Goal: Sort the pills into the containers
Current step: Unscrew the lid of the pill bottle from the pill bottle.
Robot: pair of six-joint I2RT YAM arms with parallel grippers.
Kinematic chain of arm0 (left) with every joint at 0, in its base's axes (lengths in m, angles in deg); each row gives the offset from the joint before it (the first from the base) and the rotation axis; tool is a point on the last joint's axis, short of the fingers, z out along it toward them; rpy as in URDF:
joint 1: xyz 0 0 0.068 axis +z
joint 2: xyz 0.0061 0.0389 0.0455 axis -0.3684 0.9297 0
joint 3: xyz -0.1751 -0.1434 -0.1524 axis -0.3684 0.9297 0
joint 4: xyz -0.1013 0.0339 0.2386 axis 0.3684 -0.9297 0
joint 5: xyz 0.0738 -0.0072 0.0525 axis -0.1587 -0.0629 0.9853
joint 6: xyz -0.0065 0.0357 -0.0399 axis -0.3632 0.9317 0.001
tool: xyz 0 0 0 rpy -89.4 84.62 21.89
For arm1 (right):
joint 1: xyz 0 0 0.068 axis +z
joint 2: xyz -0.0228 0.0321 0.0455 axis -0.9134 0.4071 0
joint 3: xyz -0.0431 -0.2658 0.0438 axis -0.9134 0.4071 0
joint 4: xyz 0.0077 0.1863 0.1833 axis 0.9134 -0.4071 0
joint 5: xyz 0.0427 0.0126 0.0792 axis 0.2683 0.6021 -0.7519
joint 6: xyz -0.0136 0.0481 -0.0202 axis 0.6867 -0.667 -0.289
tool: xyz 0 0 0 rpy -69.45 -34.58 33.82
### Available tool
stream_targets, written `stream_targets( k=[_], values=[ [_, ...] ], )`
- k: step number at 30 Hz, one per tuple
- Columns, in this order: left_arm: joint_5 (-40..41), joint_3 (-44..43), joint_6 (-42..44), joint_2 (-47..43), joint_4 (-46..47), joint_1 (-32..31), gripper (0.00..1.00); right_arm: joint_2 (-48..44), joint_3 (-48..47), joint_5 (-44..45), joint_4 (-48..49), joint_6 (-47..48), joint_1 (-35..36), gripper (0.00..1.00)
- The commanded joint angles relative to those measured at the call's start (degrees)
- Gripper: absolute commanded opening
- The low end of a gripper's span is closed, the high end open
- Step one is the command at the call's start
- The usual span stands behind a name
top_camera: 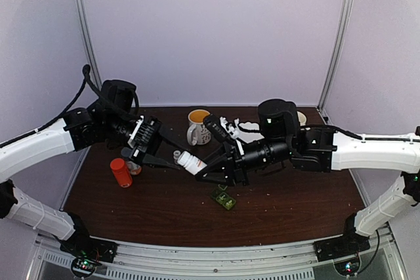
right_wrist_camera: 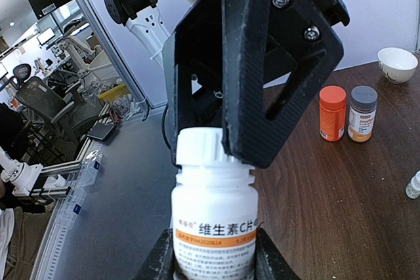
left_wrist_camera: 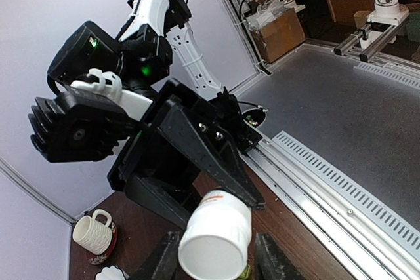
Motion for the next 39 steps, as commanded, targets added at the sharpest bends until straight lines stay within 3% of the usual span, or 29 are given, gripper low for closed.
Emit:
stream_targets(
  k=[1,4,10,15,17,20,25,30,34,39],
  values=[
    [-0.01,-2.01,0.64,0.51,-0.25,-0.32,0.39,0.64,-1.94,-1.15,2.58,-0.96,-0.48,0.0],
    [0.03,-2.08,0.63,0.5,-0.65,-0.4,0.37,0.95,-2.07,-1.24,2.67,-1.05,-0.47,0.0],
    [0.4,-2.6,1.05,0.6,-1.88,-0.58,0.22,1.38,-2.25,-1.44,2.75,-1.23,-0.62,0.0],
    [0.15,-3.42,-1.3,0.89,-2.21,-0.58,0.15,0.34,-2.66,2.45,0.65,0.49,-0.56,0.0],
    [0.6,-3.87,-7.88,1.48,0.68,-0.58,0.09,-0.97,-2.35,5.79,-1.3,3.54,-0.41,0.0],
    [4.33,-6.01,-29.21,3.48,6.73,-0.58,0.06,-4.11,0.53,14.24,-2.1,8.55,0.79,0.0],
    [5.3,-12.81,-52.12,7.88,3.67,-0.67,0.0,-8.44,2.76,27.85,-6.09,18.37,3.11,0.0],
    [7.69,-13.92,-68.23,10.13,1.69,-0.67,0.0,-10.0,4.23,47.44,-6.47,24.84,6.25,0.0],
    [13.24,-10.22,-76.89,8.27,5.05,-0.58,0.0,-9.33,4.8,55.1,-5.64,27.66,7.75,0.0],
    [12.78,-7.8,-87.91,8.31,14.42,-0.36,0.0,-9.15,8.53,59.32,-0.37,29.31,9.16,0.0]
  ],
)
